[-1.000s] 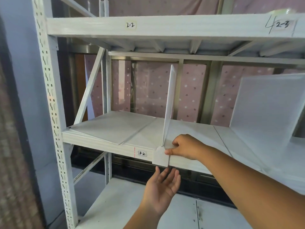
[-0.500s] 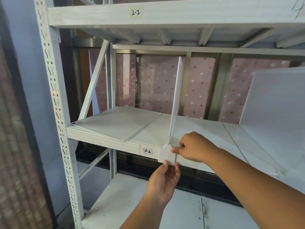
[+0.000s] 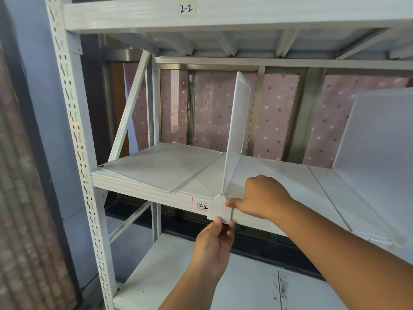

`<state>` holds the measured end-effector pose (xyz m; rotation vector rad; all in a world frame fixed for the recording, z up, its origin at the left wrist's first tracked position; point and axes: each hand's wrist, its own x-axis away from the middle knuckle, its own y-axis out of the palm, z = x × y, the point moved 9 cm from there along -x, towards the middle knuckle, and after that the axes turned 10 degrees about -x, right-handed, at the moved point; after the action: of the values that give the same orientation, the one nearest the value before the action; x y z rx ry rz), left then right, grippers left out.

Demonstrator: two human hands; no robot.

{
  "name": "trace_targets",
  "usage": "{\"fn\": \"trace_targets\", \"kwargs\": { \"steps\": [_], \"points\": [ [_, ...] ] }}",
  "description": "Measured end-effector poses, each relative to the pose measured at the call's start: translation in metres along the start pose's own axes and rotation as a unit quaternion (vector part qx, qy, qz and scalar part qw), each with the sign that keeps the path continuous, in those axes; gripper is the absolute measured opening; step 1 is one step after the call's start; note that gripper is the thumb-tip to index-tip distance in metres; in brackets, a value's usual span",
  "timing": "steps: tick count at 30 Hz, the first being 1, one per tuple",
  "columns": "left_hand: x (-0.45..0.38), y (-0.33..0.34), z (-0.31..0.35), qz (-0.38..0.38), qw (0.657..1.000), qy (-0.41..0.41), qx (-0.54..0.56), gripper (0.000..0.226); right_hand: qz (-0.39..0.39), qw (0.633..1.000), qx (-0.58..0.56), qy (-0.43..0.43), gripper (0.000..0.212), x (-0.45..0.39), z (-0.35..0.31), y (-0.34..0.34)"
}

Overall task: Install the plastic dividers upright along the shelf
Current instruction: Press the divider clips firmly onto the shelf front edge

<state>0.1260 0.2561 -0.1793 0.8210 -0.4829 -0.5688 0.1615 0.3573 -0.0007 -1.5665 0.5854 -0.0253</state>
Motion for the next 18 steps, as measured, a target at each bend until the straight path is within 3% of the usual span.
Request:
{"fn": "trace_targets", "kwargs": {
  "steps": [18],
  "points": [
    [-0.004, -0.012, 0.021, 0.036, 0.999, 0.039, -0.013, 0.028, -0.010, 0.997, 0.071, 0.025, 0.078, -0.006, -0.018, 0.003]
  ]
}}
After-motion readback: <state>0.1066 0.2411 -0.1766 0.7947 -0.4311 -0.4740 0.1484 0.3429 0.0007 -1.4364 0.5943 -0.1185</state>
